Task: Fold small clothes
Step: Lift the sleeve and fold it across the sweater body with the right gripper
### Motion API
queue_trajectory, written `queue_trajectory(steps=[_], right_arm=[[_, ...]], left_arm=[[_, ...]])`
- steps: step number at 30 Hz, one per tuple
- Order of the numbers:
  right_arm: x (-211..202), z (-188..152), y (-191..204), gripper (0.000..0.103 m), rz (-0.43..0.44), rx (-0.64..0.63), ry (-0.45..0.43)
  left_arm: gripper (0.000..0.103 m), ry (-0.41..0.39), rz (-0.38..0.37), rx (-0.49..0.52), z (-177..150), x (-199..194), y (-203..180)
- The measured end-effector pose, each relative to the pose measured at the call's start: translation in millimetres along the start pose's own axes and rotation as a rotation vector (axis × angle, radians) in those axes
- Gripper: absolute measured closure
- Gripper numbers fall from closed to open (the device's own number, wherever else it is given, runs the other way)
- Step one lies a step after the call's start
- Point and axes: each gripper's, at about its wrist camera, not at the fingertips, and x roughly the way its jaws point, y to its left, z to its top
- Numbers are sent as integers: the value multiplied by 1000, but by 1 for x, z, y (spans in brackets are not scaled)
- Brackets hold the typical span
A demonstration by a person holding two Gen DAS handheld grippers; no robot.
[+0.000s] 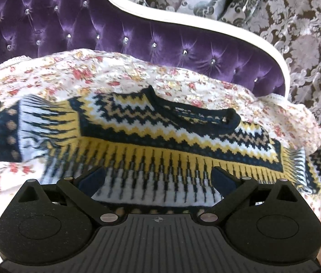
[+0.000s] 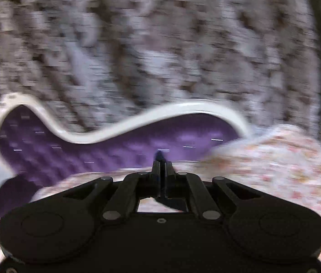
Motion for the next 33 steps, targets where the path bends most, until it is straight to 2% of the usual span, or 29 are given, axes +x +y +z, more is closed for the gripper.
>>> queue_trajectory(steps=[5,10,14,21,26,28,29,30,32,33], right_arm=[[55,-8,81,94,236,36,74],[132,-47,148,94,381,52,178],[181,-84,184,94,427,50,243],[235,-150,223,92,419,24,288],[247,-178,231,78,429,-16,280],[242,-180,227,37,431,-20,265],[240,-180,225,28,433,-23,250],[237,-179,221,23,431,-30,229],[226,-175,206,23,398,-42,197],[222,-175,197,19,378,-41,188]], left_arm=[[3,-24,10,5,-1,-20,19],[3,-33,23,-15,-8,-37,43],[3,-36,53,-30,-15,-45,63],[3,-15,75,-61,-23,-47,85],[3,-12,77,-49,-24,-45,85],[3,-11,75,-45,-24,-44,84],[3,-15,74,-41,-24,-44,84],[3,-20,73,-37,-22,-44,82],[3,-33,69,-28,-20,-43,79],[3,-38,66,-21,-18,-42,77]])
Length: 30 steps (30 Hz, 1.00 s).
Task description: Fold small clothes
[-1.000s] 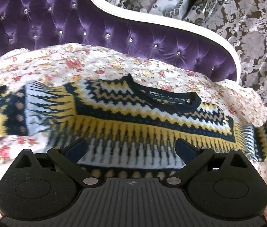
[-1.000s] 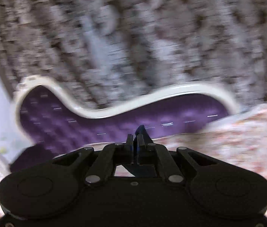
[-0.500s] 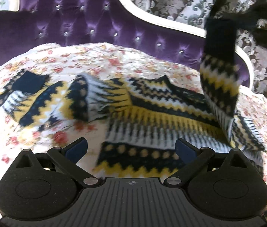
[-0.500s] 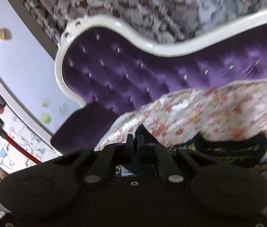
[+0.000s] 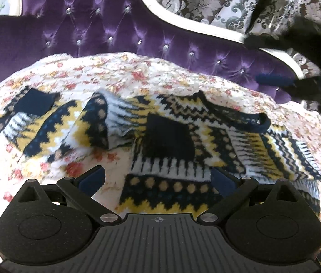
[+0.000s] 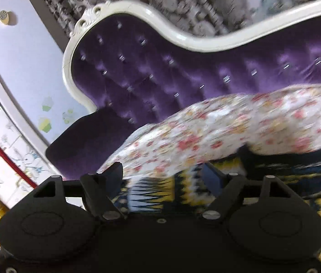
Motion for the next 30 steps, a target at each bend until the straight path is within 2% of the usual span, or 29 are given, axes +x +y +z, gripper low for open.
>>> queue_trajectory(steps=[3,11,15,20,23,27,29,30], right_arm=[[-31,-4,-33,12,-96,33,-28],[-122,-33,-139,12,-400,185,-111],[-141,-42,-175,9,-497,274,-128],[-138,-46,-197,9,-487,319,-71],[-132,-50,-204,9,-460,331,-31],[-128,-52,-209,8,-379,349,-44],[-127,-54,-212,15,-346,386,-53],[-126,-53,-211,36,-352,379,-41]], left_arm=[[3,-5,-19,22,6,5,-9],[3,-17,-56,118,18,34,-52],[3,-2,-41,154,17,54,-65],[2,91,55,207,8,83,-61],[2,88,61,221,7,82,-55],[1,103,59,222,9,84,-54],[1,100,61,219,10,85,-55],[1,99,62,217,10,85,-56]])
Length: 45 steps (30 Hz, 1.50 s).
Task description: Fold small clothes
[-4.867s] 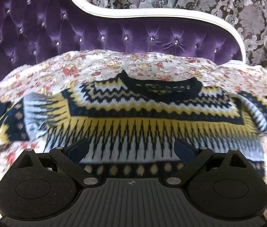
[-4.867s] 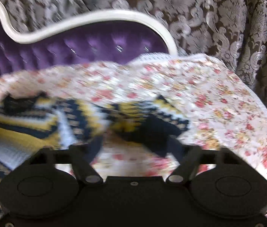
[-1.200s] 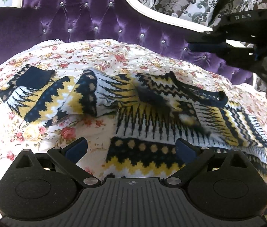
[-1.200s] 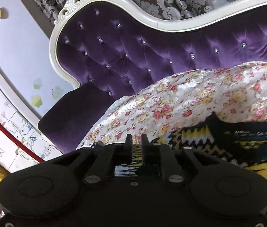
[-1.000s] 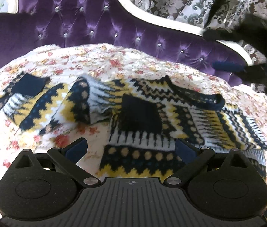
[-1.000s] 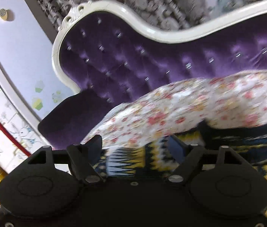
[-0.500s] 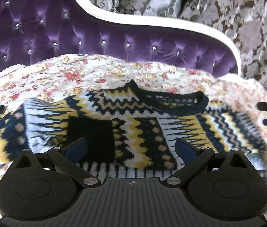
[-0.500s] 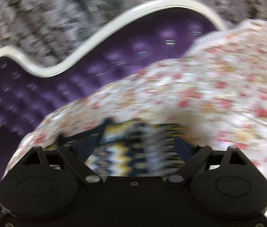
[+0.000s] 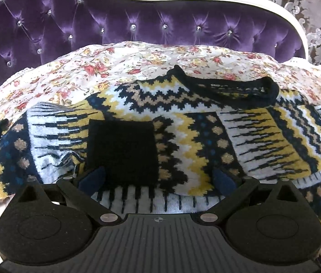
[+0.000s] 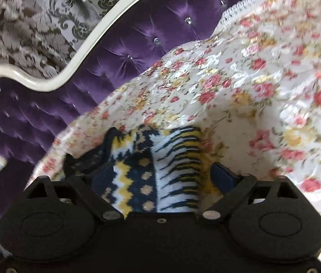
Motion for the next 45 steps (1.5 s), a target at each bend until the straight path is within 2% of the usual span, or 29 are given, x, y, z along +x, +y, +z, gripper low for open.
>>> queue_trajectory(steps=[1,3,6,8,11,13,16,19,24,27,30,35,37,38,41,45], right_arm=[[1,-1,3,80,-31,-27,14],[1,-3,14,84,-107,-111,26],[0,-8,28,84,-228,-224,20],[4,-11,34,82,-273,-275,23],[-2,-10,43,51,-286,-306,-16],[-13,-6,49,10,-281,-312,-81],[-35,-1,60,2,-235,-328,-209],[-42,-1,66,0,-158,-319,-273],[-31,-4,67,0,9,-215,-205],[-23,-9,68,0,73,-180,-164],[-21,-16,77,0,87,-211,-142],[-16,-23,89,0,99,-265,-114],[-14,-25,92,0,106,-270,-106],[-13,-25,93,0,110,-273,-103],[-11,-28,95,0,115,-278,-94],[-7,-30,95,0,123,-270,-73]], left_arm=[[1,-1,1,0,0,0,-1],[0,-1,1,0,0,1,-2],[0,-4,1,1,0,1,-1],[0,-7,0,-1,0,1,-1],[1,-24,-15,-12,-2,-2,2],[1,-38,-43,-26,-3,-5,7],[1,-58,-114,-75,-5,-14,17],[1,-79,-178,-117,-3,-28,29],[1,-173,-154,-124,2,-64,55],[1,-206,-93,-103,11,-79,77],[1,-214,22,-75,16,-83,102],[3,-169,209,-56,11,-71,148],[15,-147,273,-35,4,-63,161],[25,-130,311,-20,1,-58,167],[29,-83,400,30,-6,-43,179],[38,-57,441,20,-11,-32,194]])
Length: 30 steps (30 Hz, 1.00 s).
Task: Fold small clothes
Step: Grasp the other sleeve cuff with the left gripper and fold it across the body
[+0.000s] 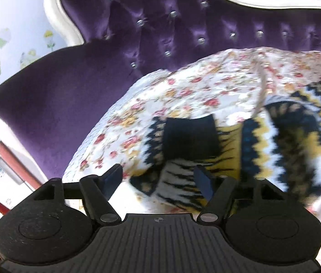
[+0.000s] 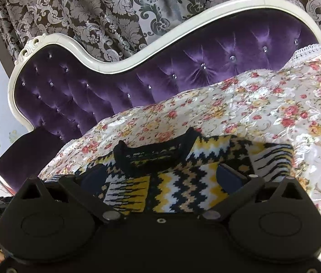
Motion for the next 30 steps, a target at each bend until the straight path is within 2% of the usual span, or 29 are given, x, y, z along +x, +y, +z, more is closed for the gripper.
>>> queue_trajectory(steps=[5,7,10,12,13,14,15,22,30], right_arm=[[6,-4,-1,0,10,16,25],[8,-5,1,0,10,12,34],[11,-7,2,0,8,1,48],[13,-8,3,0,10,-1,58],[13,-9,4,0,11,-1,62],[14,-9,4,0,12,-1,66],[15,-9,4,0,13,-2,68],[12,-7,3,0,21,13,64],[9,-5,-3,0,42,75,65]], left_arm=[[42,24,3,-12,1,19,8],[42,7,0,-15,3,23,9],[51,7,-45,-51,8,29,14],[71,5,-97,-82,11,33,16],[77,-1,-121,-93,12,34,17],[92,-4,-133,-102,13,35,17],[96,-2,-133,-113,14,36,17],[97,-65,-204,-364,29,5,56],[97,-202,-197,-406,83,-63,87]])
